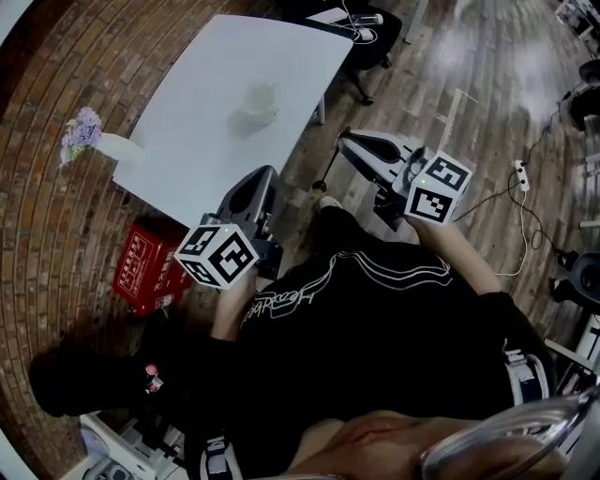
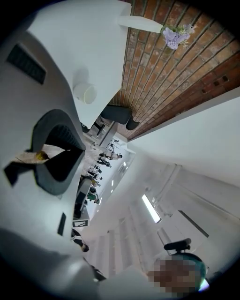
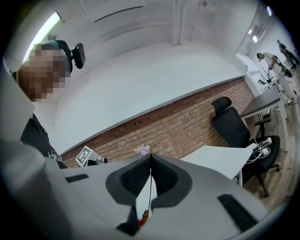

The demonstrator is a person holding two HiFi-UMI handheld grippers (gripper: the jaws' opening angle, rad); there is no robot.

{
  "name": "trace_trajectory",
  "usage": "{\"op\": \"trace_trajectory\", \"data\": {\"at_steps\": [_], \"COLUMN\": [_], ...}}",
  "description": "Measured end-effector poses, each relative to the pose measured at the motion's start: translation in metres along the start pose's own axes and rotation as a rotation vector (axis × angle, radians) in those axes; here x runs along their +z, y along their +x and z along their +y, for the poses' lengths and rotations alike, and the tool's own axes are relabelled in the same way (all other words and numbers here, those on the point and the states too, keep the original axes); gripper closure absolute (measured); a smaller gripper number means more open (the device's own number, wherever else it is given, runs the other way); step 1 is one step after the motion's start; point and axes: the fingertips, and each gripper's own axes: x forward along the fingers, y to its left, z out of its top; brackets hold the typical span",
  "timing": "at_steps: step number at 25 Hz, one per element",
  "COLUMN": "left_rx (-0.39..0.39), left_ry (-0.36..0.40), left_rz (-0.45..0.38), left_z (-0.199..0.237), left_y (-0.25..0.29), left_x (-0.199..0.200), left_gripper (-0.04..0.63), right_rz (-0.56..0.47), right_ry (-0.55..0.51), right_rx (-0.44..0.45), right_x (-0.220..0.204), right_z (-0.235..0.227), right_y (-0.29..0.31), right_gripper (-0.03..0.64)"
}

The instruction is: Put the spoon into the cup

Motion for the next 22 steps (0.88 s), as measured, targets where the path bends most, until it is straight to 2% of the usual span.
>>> {"op": "trace_trajectory", "data": {"at_steps": [14, 22], "left_rx": [0.151, 0.221], "left_ry": [-0.099, -0.150], "left_rz": [-0.004, -0.010], "left_z": [0.108, 0.156], "left_y": [0.075, 0.102], "left_x": [0.046, 0.064], "left_gripper": [0.592, 0.592], "right_rz": [0.091, 0.144], "right_ry": [0.111, 0.114], "right_rx": [0.098, 0.135], "right_x": [0.009, 0.014], "right_z": [-0.111, -0.157], "right_y": [0.118, 0.173], "right_gripper": [0.618, 0.618]}}
